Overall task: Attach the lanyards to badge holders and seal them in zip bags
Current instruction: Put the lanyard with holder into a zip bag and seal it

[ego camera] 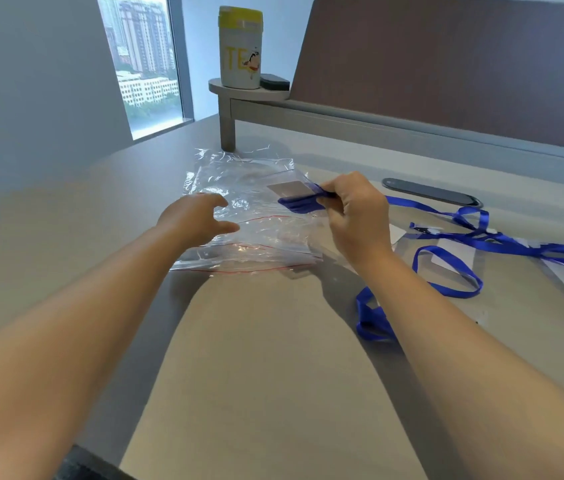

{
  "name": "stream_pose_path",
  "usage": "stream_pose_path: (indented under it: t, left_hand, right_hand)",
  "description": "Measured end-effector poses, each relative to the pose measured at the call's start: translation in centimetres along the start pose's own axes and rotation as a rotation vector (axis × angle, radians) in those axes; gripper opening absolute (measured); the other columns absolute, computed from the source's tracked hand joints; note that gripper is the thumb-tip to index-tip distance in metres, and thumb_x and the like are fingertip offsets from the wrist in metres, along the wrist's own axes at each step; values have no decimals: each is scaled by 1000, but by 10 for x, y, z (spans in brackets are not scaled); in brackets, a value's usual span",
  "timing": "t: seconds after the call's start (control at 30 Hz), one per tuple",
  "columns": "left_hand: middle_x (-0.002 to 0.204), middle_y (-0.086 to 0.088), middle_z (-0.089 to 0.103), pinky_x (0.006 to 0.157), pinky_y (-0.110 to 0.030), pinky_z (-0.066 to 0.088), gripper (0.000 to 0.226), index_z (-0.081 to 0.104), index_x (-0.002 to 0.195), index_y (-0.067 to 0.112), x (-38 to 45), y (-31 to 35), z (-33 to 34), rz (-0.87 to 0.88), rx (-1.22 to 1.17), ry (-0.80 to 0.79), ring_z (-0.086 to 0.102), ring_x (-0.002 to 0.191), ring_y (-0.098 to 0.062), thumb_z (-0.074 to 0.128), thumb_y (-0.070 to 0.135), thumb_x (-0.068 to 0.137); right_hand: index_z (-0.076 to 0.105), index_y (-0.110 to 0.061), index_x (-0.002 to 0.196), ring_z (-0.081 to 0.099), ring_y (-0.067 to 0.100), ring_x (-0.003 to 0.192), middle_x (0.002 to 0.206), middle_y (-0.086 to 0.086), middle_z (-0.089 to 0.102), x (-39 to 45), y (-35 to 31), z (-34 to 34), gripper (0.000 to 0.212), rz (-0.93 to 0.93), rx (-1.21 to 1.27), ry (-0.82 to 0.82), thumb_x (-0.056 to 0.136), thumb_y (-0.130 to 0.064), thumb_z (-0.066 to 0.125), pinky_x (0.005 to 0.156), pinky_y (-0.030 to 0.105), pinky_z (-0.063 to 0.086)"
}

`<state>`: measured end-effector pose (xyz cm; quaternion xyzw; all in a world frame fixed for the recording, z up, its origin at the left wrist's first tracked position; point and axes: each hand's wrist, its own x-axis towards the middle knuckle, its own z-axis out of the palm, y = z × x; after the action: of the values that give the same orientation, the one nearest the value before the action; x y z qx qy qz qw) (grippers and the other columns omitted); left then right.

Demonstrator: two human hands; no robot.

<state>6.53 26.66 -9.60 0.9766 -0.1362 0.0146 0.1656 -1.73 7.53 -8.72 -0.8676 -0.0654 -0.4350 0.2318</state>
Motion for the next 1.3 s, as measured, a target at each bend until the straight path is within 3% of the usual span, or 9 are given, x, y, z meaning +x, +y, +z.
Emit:
stream_pose_path:
  t: [0.17,0.3,0.5,0.73,0.83,1.0,1.1,1.2,1.3]
  left_hand:
    - [141,-3,48,98,-35,40,55,47,131,24,19,13,14,23,110,-43,44,127,-26,57,49,83]
    - [125,-6,60,89,-36,46,31,62,118,22,25,18,14,55,183,60,55,113,-29,44,31,94]
    - [114,-9,67,84,-36,48,25,67,108,12,24,23,-9,70,-1,172,60,100,-30,48,19,93]
    - [107,-15,67,79,-28,41,25,66,107,0,5,48,-47,66,-352,159,54,87,-18,53,13,90]
    - [106,-19,65,82,-27,41,25,64,109,-2,-5,53,-63,66,-488,104,56,85,-18,56,7,87]
    - [103,-8,57,92,-30,37,23,62,109,2,-14,58,-77,61,-643,-28,54,89,-15,56,7,87]
    - [100,-6,61,100,-35,35,12,60,99,10,-18,64,-81,66,-723,-123,55,102,-20,51,9,90]
    - [100,-1,62,105,-38,31,5,59,91,19,-24,70,-87,100,-817,-282,56,102,-18,58,21,86]
    - [115,-3,55,106,-37,29,26,55,98,22,-26,74,-90,164,-811,-367,49,115,-21,65,9,79]
  right_hand:
    - [66,8,90,61,35,73,85,24,66,2,13,8,14,46,8,-21,81,2,57,62,26,41]
    - [66,6,91,57,24,72,85,22,67,4,20,8,14,74,17,1,82,1,57,61,6,34]
    - [64,6,95,48,1,70,88,8,60,12,6,-2,14,241,250,168,86,-3,56,66,-1,42]
    - [63,3,98,50,9,78,92,10,63,21,-22,-13,15,248,349,131,87,-2,55,69,1,42]
    - [65,1,99,52,14,81,97,16,66,21,-20,-20,16,220,216,66,88,-3,53,64,8,41]
    - [64,-5,108,57,29,94,107,14,65,22,-14,-35,23,151,-36,-120,91,-8,49,82,35,45]
    - [60,-8,116,57,28,100,115,12,62,23,-16,-41,28,129,-120,-250,93,-9,46,86,34,46]
    - [58,-7,115,57,25,104,116,12,63,26,-17,-45,26,168,-83,-223,91,-7,48,84,29,45]
    - [58,-3,106,59,25,101,110,14,65,32,-19,-53,17,273,20,-150,91,-7,51,77,23,44]
